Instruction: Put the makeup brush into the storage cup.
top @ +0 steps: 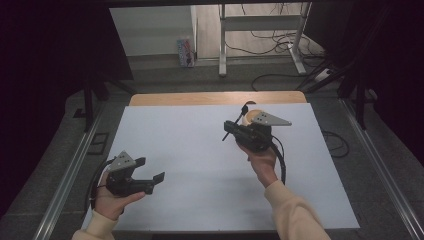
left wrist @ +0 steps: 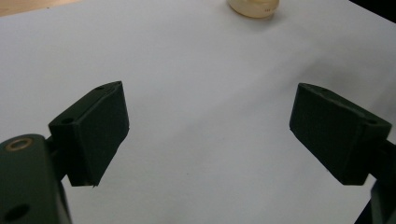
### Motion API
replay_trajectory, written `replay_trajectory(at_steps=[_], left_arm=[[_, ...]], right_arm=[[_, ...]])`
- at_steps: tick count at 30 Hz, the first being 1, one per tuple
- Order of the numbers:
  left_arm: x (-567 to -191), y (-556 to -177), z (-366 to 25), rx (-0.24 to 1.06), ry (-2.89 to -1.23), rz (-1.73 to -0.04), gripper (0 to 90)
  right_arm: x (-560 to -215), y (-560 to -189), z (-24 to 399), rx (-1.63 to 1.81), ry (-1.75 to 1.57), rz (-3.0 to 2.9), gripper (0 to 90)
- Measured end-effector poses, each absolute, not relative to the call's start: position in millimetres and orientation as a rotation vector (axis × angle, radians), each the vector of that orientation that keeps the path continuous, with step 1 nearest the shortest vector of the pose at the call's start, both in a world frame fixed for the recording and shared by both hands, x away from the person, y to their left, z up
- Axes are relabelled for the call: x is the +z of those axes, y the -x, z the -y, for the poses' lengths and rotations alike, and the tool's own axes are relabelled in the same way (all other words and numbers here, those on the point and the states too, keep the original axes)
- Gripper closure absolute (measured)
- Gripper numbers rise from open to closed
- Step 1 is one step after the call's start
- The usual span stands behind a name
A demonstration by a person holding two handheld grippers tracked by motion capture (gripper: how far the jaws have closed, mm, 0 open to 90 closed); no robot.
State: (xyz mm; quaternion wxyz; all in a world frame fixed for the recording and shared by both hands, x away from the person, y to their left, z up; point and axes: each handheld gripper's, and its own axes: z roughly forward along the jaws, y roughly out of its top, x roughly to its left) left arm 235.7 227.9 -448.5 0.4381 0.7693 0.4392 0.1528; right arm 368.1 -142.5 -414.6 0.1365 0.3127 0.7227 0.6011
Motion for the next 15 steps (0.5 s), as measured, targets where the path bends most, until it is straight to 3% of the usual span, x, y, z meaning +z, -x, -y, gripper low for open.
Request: replay_trajectory(at_steps=[15], left_arm=[[-448.3, -235.8, -228.6, 0.382, -1.913, -1.094, 12.4]], right_arm=[[-410.5, -375.9, 156.5, 1.731, -0.929, -2.048, 83.5]])
